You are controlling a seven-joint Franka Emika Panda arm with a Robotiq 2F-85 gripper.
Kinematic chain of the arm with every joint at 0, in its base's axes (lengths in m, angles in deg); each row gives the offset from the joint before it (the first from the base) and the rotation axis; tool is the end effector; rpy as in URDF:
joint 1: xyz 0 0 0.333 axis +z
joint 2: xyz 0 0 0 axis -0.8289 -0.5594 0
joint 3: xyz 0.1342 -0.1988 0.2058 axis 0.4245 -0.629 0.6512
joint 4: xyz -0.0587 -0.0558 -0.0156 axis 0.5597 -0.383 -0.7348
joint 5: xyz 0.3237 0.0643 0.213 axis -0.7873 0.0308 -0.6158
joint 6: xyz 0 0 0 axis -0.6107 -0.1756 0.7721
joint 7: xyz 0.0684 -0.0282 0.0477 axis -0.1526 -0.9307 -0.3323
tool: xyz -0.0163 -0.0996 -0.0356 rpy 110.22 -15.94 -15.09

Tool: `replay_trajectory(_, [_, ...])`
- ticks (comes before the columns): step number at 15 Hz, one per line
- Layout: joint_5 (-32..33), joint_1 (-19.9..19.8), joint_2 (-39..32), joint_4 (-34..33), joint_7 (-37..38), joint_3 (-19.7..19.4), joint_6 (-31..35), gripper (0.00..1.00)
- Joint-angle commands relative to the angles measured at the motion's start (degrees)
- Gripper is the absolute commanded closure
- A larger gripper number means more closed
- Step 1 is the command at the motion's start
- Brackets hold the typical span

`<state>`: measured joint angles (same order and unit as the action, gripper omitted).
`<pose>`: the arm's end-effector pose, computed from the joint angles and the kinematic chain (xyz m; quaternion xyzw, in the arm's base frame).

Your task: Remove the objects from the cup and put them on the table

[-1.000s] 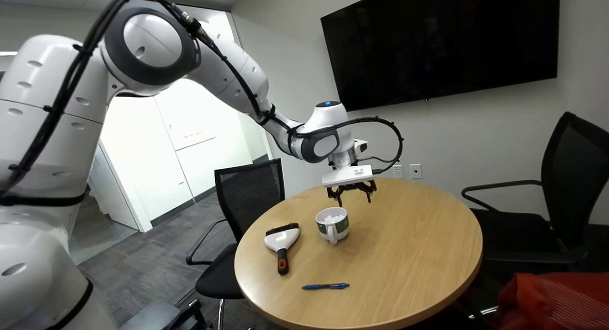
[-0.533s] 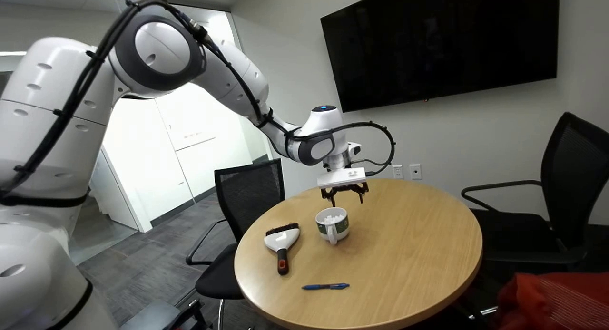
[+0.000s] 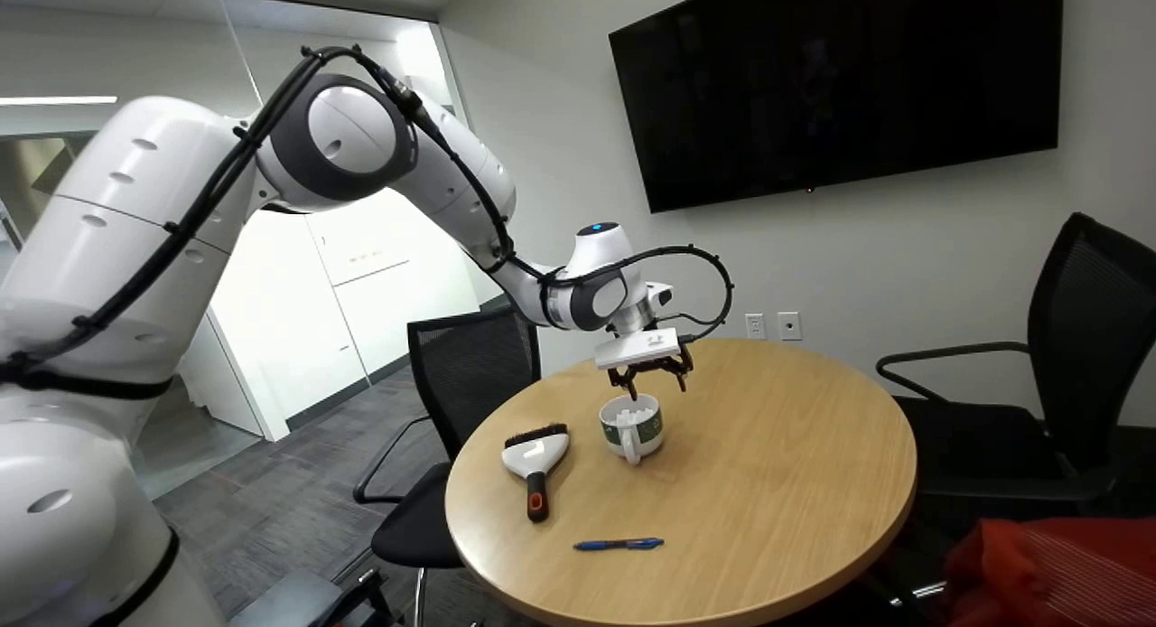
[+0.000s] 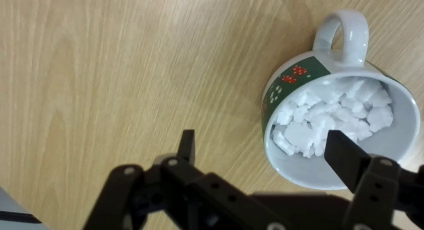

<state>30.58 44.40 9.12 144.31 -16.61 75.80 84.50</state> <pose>0.6591 -0.1337 0.1780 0.9754 0.1852 0.1140 0.0373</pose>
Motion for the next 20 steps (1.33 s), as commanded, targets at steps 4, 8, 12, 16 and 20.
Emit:
replay_trajectory(4, [7.3,0.3,-5.9,-6.2,6.1,-0.4,0.4,0.0])
replay_trajectory(8, [7.6,-1.0,-8.5,-8.7,5.4,0.9,-0.3,0.0])
replay_trajectory(12, [7.0,-2.2,-10.6,-10.7,5.0,2.1,-0.9,0.0])
replay_trajectory(16, [6.8,-3.1,-12.1,-12.1,4.9,2.8,-0.8,0.28])
replay_trajectory(20, [6.9,-3.6,-12.8,-12.8,4.8,3.4,-0.9,0.58])
